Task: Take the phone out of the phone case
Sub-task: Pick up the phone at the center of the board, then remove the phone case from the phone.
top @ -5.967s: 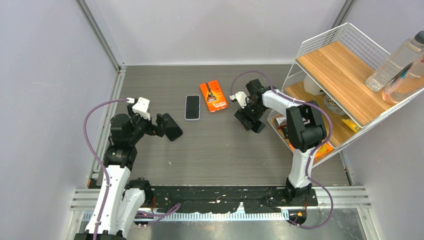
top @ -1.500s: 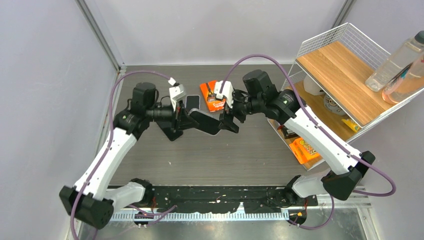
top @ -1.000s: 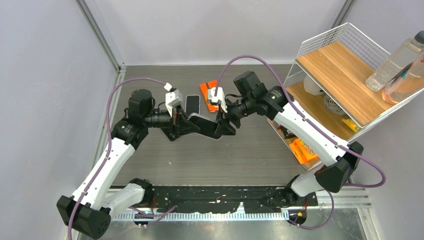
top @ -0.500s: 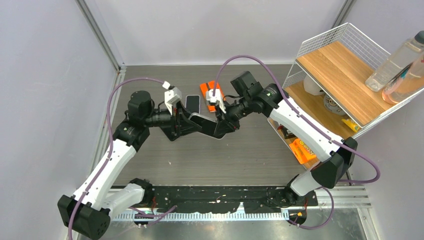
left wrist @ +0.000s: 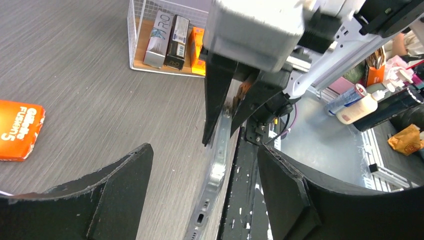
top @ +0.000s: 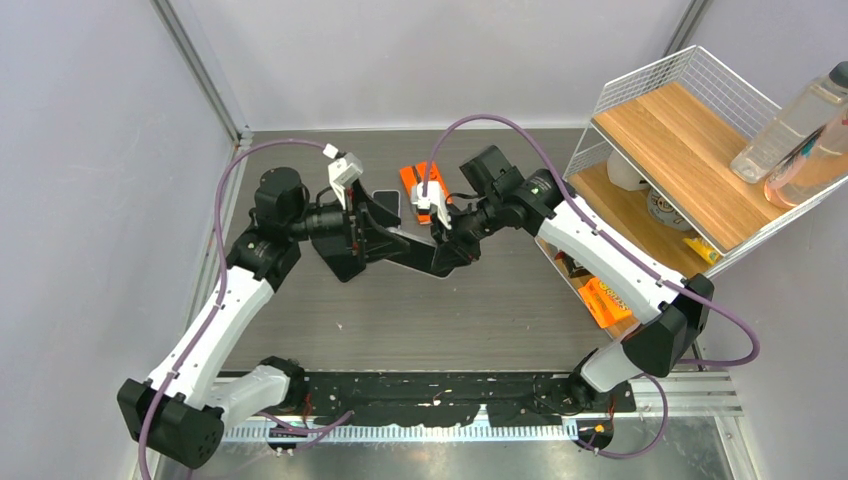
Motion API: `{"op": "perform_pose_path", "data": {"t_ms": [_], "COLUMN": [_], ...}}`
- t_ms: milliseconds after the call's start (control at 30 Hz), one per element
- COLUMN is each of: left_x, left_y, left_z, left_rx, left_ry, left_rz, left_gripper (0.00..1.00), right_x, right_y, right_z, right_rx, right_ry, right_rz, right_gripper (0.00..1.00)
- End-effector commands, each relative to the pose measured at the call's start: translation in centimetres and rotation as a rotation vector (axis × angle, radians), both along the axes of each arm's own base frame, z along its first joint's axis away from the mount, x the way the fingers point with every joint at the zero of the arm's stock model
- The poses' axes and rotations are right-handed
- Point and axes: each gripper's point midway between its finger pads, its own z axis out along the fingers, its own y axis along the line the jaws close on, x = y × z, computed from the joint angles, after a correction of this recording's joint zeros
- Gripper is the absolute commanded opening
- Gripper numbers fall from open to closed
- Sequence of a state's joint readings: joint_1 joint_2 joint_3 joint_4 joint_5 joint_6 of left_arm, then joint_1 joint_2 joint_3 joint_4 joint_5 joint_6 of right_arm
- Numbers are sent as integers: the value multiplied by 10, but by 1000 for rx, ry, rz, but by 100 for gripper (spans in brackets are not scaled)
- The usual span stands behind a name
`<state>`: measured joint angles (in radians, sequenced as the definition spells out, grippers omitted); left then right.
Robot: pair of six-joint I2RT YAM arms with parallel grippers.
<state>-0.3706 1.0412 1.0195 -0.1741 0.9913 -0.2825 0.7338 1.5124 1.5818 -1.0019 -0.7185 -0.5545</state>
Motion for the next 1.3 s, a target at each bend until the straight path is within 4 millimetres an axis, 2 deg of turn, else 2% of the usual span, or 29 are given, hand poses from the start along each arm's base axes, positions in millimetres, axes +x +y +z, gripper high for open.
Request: {"op": "perform_pose_path", "data": {"t_ms": [0, 233, 433, 667, 867, 1267], "left_x": [-2, -2, -3, -4, -4, 5], "left_y": [-2, -4, -7, -11, -15, -23], "left_z": [19, 8, 2, 5, 1, -18], "left_rx": [-30, -12, -13, -38, -75, -99], "left_ry": [33, 92, 127, 154, 239, 484], "left_rz": [-17, -44, -82, -113, -140, -158], "left_gripper": [79, 62, 33, 21, 2, 0], "right_x": [3, 3, 3, 6, 10, 31], "right_y": [4, 4, 4, 3, 1, -5], "right_z": [20, 22, 21, 11, 7, 5], "right_rx": [64, 68, 65, 36, 20, -43], "right_ry": [-86, -97, -97, -117, -156, -298], "right_rz": [6, 2, 4, -4, -25, -110], "right_gripper": [5, 5, 5, 5, 5, 5]}}
